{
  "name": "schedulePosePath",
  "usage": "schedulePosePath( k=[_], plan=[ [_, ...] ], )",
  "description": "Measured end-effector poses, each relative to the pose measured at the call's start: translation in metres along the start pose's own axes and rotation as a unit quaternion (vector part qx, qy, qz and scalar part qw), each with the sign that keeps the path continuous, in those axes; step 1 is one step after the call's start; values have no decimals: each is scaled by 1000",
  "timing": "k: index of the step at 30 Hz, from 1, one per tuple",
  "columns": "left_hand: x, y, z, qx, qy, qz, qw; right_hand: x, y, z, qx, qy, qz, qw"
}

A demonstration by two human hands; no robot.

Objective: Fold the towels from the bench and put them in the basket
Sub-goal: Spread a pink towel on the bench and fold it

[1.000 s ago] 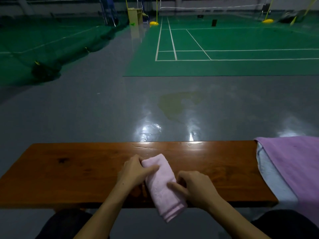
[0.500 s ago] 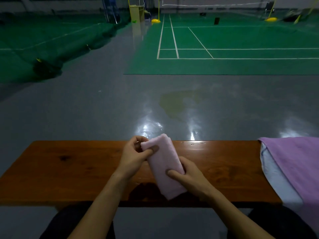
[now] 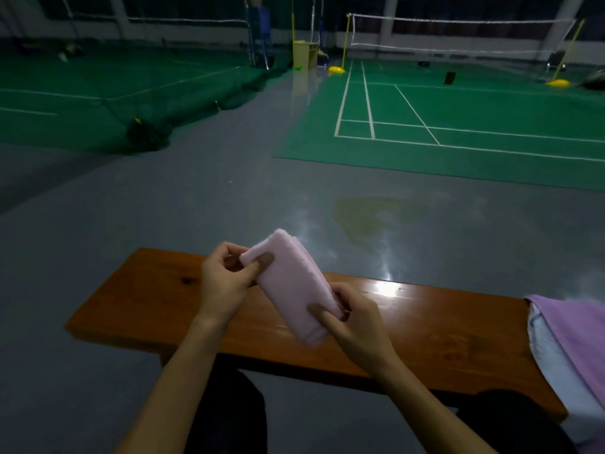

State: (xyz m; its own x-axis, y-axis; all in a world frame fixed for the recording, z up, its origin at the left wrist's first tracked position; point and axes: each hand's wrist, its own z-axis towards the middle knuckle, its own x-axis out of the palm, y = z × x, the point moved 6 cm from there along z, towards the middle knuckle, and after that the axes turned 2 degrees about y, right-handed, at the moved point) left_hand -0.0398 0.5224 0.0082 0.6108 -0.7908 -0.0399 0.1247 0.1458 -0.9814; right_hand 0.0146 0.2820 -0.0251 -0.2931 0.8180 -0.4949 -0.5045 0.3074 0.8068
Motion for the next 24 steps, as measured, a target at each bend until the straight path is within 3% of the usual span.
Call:
schedulePosePath(
  k=[7,14,20,24],
  plan=[
    [-142,-21,-25,28,-130,-4,991,79,95,20,-94,49,18,994],
    [-303,11,-94,-7,-251,26,968,218,160,3,-133,208,34,968],
    [-422,66,-183,-68,-335,56,938,348,193,-48,-131,390,-11,911],
    [-479,112,-241,-113,-377,86,915,431,196,-95,-84,505,-38,858]
  ],
)
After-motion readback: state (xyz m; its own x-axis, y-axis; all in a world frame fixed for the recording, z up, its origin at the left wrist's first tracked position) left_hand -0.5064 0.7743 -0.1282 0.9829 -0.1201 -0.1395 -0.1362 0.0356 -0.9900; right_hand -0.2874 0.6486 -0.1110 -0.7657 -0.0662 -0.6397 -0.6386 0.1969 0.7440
